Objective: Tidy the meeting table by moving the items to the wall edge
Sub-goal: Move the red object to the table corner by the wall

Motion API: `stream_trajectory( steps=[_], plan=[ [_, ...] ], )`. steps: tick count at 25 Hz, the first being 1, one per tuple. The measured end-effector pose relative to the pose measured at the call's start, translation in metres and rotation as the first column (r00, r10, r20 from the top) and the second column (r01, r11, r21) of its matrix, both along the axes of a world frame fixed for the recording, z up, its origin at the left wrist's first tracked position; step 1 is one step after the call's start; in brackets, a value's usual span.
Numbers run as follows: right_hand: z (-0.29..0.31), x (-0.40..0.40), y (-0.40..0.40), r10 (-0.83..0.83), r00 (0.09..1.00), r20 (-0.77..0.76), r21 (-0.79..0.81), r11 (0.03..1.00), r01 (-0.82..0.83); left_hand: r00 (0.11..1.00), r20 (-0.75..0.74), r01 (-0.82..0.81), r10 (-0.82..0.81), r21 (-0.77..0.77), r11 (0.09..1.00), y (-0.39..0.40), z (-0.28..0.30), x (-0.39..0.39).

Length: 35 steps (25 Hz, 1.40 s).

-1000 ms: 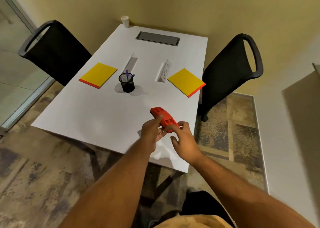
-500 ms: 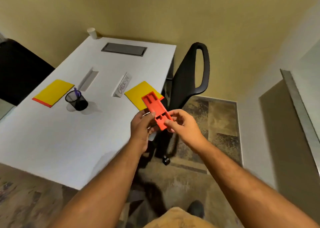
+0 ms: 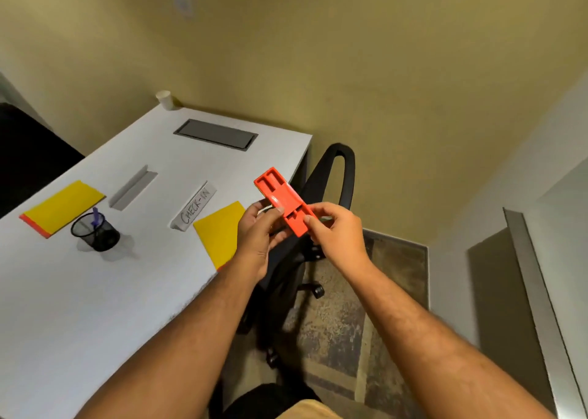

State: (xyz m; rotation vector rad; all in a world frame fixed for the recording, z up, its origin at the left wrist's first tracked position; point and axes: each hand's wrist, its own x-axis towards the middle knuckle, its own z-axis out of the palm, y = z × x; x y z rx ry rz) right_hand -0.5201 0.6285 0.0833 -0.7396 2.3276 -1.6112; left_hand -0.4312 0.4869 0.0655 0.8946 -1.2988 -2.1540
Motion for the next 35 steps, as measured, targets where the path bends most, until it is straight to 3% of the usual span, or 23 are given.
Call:
stream_trajectory(
  steps=[2,4,10,17,23,26,30,35],
  plan=[
    [0.000,-0.038,-0.005,-0.006,0.988,-0.156,0.086,0.996,0.019,1.000,-0.029,-0.007,0.009,0.070,0.998,-0.006,-0.007,-0.039],
    [0.006,-0.084,-0.014,-0.006,0.979,-0.205,0.127,0.991,0.033,0.998,-0.055,0.034,-0.027,0.132,0.991,-0.015,-0.008,-0.083],
    [0.018,-0.191,-0.041,0.006,0.995,-0.104,0.100,0.995,0.004,0.997,-0.057,0.063,-0.055,0.155,0.986,-0.045,0.007,-0.181],
    [-0.026,-0.337,-0.100,0.158,0.982,-0.102,0.160,0.977,-0.140,0.987,0.086,-0.147,0.136,0.145,0.978,-0.079,-0.029,-0.298],
    [-0.062,-0.459,-0.147,0.377,0.926,-0.024,0.185,0.912,-0.367,0.910,0.284,-0.333,0.303,0.063,0.941,-0.093,-0.046,-0.383],
    [-0.069,-0.487,-0.169,0.459,0.887,0.056,0.173,0.870,-0.461,0.866,0.302,-0.430,0.398,0.046,0.902,-0.102,-0.046,-0.408],
    [-0.086,-0.509,-0.209,0.485,0.874,0.037,0.153,0.861,-0.484,0.808,0.350,-0.519,0.474,0.040,0.854,-0.132,-0.048,-0.429],
    [-0.100,-0.525,-0.251,0.441,0.897,0.039,0.147,0.885,-0.442,0.821,0.408,-0.429,0.400,-0.022,0.903,-0.176,-0.045,-0.439]
  ],
)
